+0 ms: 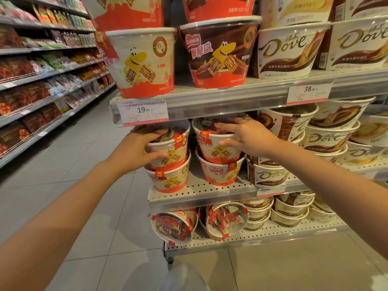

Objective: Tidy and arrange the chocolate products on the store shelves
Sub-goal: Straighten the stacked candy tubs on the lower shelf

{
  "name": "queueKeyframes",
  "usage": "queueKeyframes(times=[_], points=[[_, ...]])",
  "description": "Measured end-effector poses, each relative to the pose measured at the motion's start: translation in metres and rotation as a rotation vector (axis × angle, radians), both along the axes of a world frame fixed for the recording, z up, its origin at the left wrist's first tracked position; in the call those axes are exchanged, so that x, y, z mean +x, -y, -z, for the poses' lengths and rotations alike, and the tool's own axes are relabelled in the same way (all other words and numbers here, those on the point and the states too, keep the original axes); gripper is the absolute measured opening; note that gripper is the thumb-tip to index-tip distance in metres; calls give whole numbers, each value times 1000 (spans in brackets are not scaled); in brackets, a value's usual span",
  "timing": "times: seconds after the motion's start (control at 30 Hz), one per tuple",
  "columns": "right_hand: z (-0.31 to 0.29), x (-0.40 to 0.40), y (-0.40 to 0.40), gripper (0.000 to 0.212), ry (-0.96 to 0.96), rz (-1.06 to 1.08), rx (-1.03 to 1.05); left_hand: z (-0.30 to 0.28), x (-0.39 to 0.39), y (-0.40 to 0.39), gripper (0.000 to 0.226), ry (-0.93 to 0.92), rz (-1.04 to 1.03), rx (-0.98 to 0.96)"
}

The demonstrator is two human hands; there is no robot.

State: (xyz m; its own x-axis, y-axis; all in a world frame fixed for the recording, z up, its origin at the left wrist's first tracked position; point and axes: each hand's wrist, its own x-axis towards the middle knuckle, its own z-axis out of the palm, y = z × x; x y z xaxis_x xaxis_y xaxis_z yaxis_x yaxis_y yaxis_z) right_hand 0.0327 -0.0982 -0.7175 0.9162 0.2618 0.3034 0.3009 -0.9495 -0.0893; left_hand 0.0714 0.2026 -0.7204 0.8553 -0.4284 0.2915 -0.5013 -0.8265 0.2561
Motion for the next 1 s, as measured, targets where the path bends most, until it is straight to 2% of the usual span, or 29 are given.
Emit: queueKeyframes(times=[0.27,0.5,0.73,0.87,1.0], points=[[0,-4,-8,59,22,60,-72,-3,-4,-2,64,33,3,69],[0,-1,-19,60,40,144,-97,-1,-3,7,60,51,-38,36],[1,-6,-23,60,17,163,-64,6,-6,14,63,140,-67,71],[1,-7,-21,61,6,158,-59,5,-5,13,65,124,-74,117],[6,-12,-24,63,78,162,-67,6,-16,13,60,256,-104,174]])
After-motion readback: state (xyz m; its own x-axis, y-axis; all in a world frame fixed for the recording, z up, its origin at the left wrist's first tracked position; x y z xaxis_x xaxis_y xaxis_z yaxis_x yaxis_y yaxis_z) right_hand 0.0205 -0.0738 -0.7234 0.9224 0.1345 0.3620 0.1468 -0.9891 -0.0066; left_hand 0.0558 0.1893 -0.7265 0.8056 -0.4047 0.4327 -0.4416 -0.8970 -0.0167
